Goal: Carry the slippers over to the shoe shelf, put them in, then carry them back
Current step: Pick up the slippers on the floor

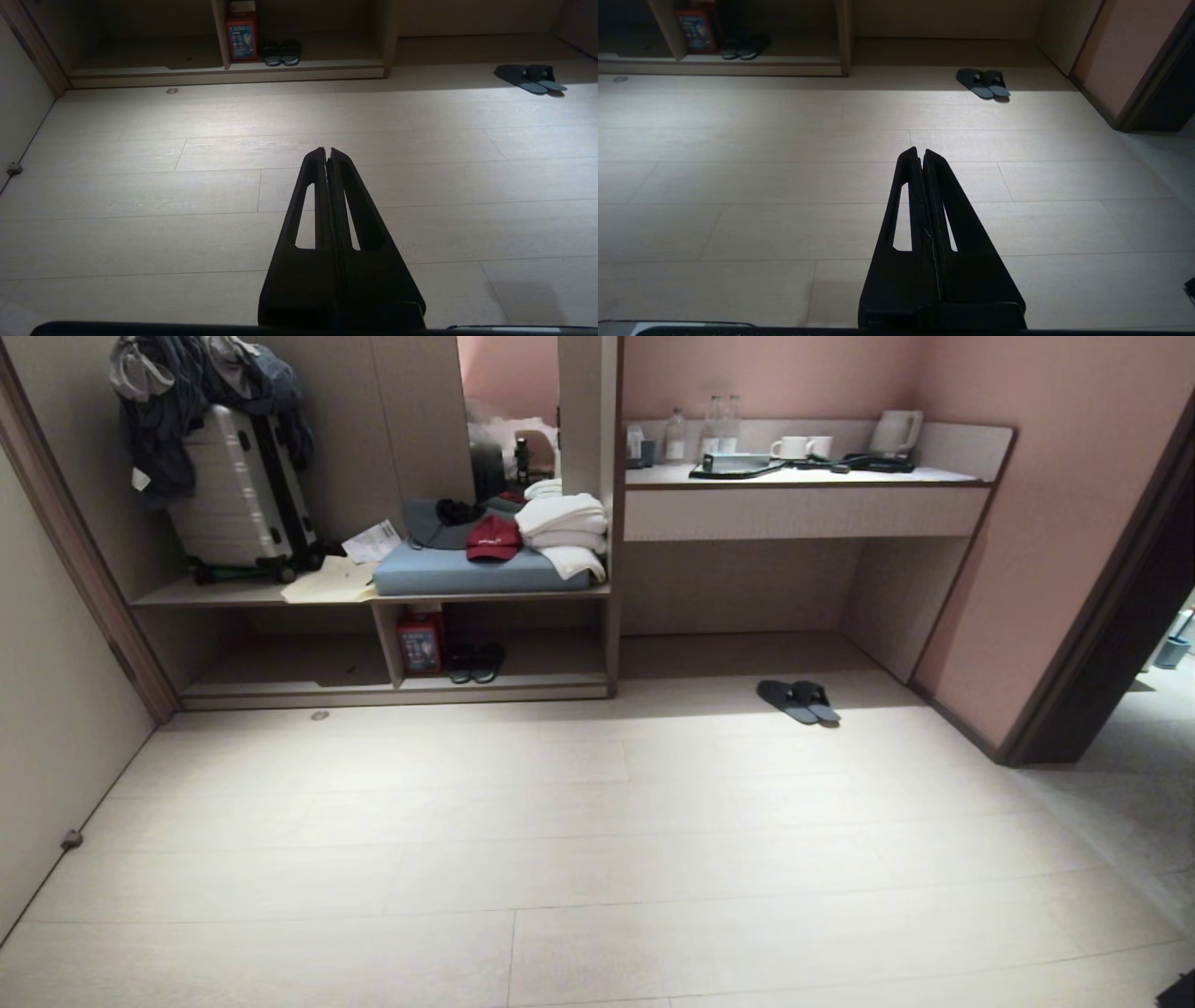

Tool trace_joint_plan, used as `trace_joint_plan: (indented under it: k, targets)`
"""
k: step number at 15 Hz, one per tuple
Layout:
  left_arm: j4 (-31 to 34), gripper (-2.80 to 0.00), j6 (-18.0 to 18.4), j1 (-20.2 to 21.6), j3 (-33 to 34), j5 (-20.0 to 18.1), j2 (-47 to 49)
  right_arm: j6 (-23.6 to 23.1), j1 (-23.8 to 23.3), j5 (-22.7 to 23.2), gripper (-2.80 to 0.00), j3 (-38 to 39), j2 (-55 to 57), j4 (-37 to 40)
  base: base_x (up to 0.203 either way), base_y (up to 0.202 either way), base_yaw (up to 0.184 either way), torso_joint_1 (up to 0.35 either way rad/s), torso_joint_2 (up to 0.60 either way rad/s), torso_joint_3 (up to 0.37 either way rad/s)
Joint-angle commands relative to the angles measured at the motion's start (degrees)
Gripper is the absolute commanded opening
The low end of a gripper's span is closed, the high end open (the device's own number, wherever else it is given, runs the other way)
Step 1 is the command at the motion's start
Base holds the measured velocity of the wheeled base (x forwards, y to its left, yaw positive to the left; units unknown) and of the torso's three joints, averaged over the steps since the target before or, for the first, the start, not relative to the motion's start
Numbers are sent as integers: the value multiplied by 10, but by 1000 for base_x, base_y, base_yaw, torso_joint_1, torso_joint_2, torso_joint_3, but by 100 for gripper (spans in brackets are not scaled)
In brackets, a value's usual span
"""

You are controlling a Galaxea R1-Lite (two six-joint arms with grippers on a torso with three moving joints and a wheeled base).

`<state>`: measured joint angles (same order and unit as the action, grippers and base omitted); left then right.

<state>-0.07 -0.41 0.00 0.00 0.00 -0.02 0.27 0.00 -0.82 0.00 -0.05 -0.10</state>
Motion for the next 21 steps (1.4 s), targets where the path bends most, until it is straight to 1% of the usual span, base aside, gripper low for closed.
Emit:
trace_joint_plan:
  k: [1, 9, 10, 21]
  targets:
    - [0, -280, 0, 0, 0, 0, 0, 0, 0, 0, -280, 0, 0, 0, 0, 0, 0, 0, 0, 0]
    - [0, -280, 1, 0, 0, 0, 0, 0, 0, 0, -280, 0, 0, 0, 0, 0, 0, 0, 0, 0]
    - [0, -280, 1, 0, 1, 0, 0, 0, 0, 0, -280, 0, 0, 0, 97, 0, 0, -6, 2, 12]
    - [0, -280, 1, 0, 0, 0, 0, 0, 0, 0, -280, 0, 0, 0, 196, 0, -1, 2, 3, 3]
